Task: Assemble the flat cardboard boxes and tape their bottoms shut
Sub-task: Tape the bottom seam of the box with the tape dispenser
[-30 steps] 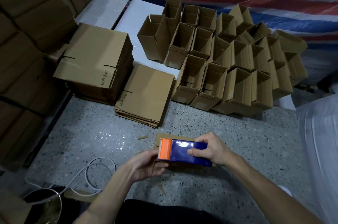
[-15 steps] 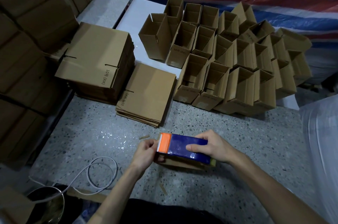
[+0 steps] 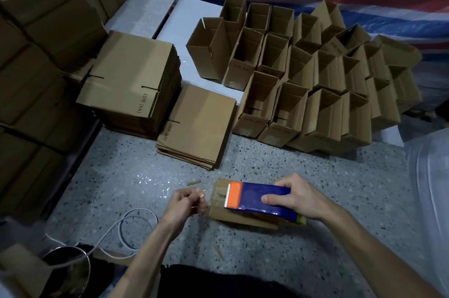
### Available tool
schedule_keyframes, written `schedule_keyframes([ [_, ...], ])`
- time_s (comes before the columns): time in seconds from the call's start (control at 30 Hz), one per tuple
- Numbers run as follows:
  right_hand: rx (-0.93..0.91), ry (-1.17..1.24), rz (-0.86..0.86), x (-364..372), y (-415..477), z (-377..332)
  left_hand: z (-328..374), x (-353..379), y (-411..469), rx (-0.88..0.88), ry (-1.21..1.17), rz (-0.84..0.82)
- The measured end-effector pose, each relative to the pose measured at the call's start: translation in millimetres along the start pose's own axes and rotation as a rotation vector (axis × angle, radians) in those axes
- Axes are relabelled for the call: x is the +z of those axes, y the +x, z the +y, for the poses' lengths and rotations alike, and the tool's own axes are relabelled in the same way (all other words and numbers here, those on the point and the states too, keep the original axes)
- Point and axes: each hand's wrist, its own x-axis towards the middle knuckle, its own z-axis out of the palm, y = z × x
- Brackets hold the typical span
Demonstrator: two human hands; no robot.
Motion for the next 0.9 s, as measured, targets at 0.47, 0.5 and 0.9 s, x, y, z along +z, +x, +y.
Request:
schedule_keyframes([
  [0.47, 0.224, -0.274, 0.049, 24.1, 17.6, -23.9, -27.4, -21.6, 34.5, 0.055, 0.012, -0.005],
  [0.5, 0.249, -0.300, 0.057, 26.7, 20.4, -25.9, -30.4, -23.4, 36.5, 0.061, 0.039, -0.018],
  [0.9, 0.317, -0.359, 0.138, 42.8, 29.9, -24.2, -27.0, -20.3, 53.5, -0.032, 0.267, -0.150],
])
